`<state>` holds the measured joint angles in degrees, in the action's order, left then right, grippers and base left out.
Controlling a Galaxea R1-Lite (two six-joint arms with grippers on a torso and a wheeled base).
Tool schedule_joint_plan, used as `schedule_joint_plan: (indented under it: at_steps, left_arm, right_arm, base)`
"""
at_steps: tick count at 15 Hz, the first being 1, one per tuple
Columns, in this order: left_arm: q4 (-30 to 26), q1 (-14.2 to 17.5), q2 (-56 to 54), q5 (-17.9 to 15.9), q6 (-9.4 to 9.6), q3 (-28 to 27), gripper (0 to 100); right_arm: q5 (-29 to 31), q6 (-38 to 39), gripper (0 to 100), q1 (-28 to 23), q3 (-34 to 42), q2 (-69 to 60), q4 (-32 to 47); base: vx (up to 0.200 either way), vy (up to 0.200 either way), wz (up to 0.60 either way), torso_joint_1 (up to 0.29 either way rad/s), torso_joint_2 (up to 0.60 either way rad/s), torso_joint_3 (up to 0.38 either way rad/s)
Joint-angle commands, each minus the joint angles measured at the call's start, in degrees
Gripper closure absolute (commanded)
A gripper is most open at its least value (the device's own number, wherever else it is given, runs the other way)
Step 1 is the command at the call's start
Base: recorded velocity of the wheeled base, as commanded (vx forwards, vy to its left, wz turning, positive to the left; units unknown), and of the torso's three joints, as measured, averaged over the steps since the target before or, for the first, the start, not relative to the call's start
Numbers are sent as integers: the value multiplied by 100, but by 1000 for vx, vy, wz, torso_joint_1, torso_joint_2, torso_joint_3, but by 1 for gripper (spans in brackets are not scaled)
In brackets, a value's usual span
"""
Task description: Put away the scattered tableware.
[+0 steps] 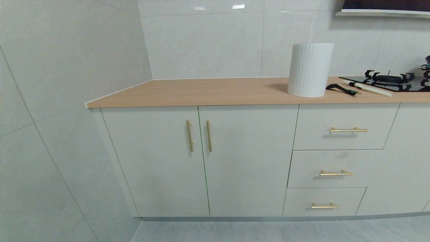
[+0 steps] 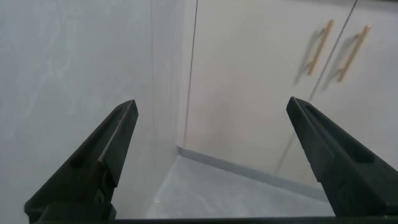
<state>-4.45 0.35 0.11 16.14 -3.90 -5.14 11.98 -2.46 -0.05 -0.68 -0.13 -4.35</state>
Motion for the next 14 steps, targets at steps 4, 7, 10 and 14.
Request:
schedule_joint_plan:
  at_steps: [4,7,10,14]
  left_arm:
    - [603,-9,-11,-1210,276,514,0]
    - [427,-9,-11,-1553,408,514,0]
    - [436,-9,-11,-1561,408,514,0]
    - [436,-9,-11,-1561,408,514,0]
  right_arm:
    - [-1058,-44,0,5,68,22,409]
    - [-1181,-9,0,5,59,22,426]
    - [-1172,79,0,5,68,22,418]
    - [-1181,70,0,5,68,22,426]
  base:
    - [0,0,0,0,0,0]
    - [0,0,0,0,0,0]
    - [0,0,0,0,0,0]
    - [0,0,0,0,0,0]
